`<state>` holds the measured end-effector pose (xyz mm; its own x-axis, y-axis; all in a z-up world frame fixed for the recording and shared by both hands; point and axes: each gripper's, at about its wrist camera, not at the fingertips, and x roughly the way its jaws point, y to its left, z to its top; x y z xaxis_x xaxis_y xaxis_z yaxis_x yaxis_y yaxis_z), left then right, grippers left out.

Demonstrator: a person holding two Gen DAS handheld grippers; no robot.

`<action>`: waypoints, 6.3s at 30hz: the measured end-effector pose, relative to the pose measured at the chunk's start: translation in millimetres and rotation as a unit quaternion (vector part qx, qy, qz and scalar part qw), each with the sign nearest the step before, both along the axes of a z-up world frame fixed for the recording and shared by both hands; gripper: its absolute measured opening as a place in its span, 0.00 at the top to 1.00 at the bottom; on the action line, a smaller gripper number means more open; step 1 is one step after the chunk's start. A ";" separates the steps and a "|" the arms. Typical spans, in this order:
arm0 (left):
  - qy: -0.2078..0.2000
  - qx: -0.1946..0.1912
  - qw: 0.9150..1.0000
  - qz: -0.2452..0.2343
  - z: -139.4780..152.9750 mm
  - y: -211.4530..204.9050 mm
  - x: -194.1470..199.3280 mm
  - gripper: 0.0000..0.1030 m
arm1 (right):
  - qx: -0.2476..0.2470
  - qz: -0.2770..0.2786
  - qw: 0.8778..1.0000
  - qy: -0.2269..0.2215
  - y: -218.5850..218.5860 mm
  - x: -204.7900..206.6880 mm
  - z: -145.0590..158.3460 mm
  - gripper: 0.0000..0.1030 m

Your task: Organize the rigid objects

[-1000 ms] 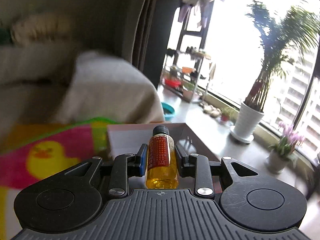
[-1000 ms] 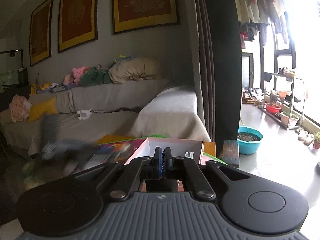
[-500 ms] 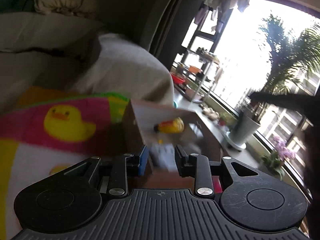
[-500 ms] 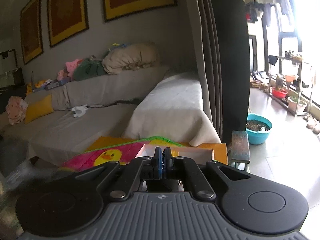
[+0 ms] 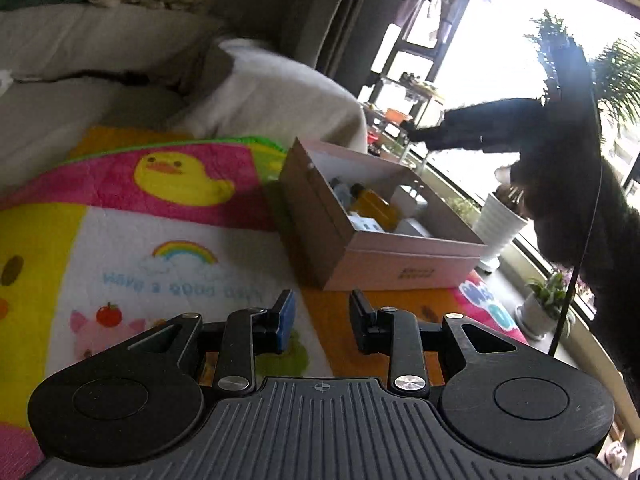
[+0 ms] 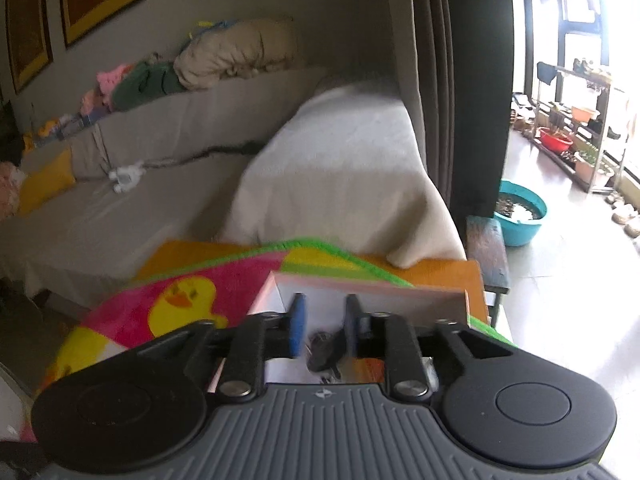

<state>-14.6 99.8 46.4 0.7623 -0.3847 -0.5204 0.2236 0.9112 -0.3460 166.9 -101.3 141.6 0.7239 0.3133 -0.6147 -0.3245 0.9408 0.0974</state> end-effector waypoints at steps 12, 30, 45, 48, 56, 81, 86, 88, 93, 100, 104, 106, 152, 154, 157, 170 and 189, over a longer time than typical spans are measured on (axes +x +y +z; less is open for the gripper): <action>-0.020 0.042 0.998 0.034 22.3 33.1 -53.2 0.68 | -0.040 0.033 0.998 -0.022 -43.2 -143.6 -62.1 0.49; 0.088 0.111 0.981 -0.135 5.5 -29.5 -112.2 0.68 | 0.062 -0.008 0.996 0.057 -96.8 -212.8 -117.9 0.37; 0.113 0.076 0.991 -0.008 -17.6 -33.6 -40.8 0.66 | 0.028 0.040 0.998 0.028 -79.4 -228.4 -124.2 0.10; 0.107 0.092 0.990 -0.015 -17.9 -40.7 -42.0 0.65 | 0.012 0.056 0.998 0.026 -75.7 -228.3 -125.0 0.06; 0.103 0.104 0.989 -0.023 -18.3 -43.6 -48.5 0.65 | -0.020 0.068 0.997 0.010 -69.0 -233.1 -126.9 0.06; 0.095 0.098 0.987 0.084 -19.0 22.1 -87.9 0.66 | -0.045 0.205 0.978 -0.001 37.2 -237.9 -112.5 0.36; 0.080 0.074 0.993 0.045 -22.7 -2.0 -58.6 0.67 | -0.091 0.177 0.980 -0.016 20.2 -224.8 -111.6 0.58; 0.074 0.066 0.995 0.032 -25.5 -14.4 -42.8 0.69 | -0.103 0.161 0.981 -0.018 10.6 -217.1 -113.8 0.61; 0.060 0.053 0.997 0.022 -27.9 -33.8 -6.1 0.69 | -0.115 0.111 0.987 -0.025 -6.8 -193.2 -114.9 0.61; 0.013 0.100 0.995 0.009 6.7 -36.2 -41.3 0.69 | -0.085 0.059 0.995 -0.008 -38.4 -179.7 -113.6 0.47; 0.052 0.122 0.989 -0.058 5.4 -41.6 -68.4 0.69 | -0.069 0.043 0.997 -0.012 -56.0 -193.4 -108.9 0.46; 0.068 0.132 0.986 -0.072 -2.0 -48.5 -76.0 0.69 | -0.058 0.036 0.998 -0.015 -63.4 -202.3 -106.2 0.42; -0.052 0.177 0.977 -0.105 34.5 -102.5 -36.2 0.74 | 0.002 0.011 0.991 -0.134 -112.6 -268.0 -33.0 0.32; -0.072 0.170 0.979 -0.088 52.2 -109.2 -8.3 0.74 | 0.004 0.003 0.989 -0.148 -116.6 -270.6 -29.3 0.32; -0.076 0.132 0.987 -0.059 66.8 -116.6 40.6 0.74 | 0.013 -0.004 0.989 -0.144 -120.9 -268.2 -32.6 0.32; -0.037 0.048 0.998 -0.012 22.1 -107.2 97.6 0.74 | 0.014 -0.029 0.996 -0.087 -134.0 -244.8 -64.9 0.32; -0.035 0.055 0.996 0.057 -1.5 4.4 -54.0 0.74 | -0.013 0.014 0.997 -0.071 -2.4 -25.5 20.2 0.31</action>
<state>-68.6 104.3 44.9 0.8336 -0.2366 -0.4992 0.1356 0.9637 -0.2302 141.4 -103.7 161.8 0.7951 0.3209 -0.5147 -0.3604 0.9325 0.0246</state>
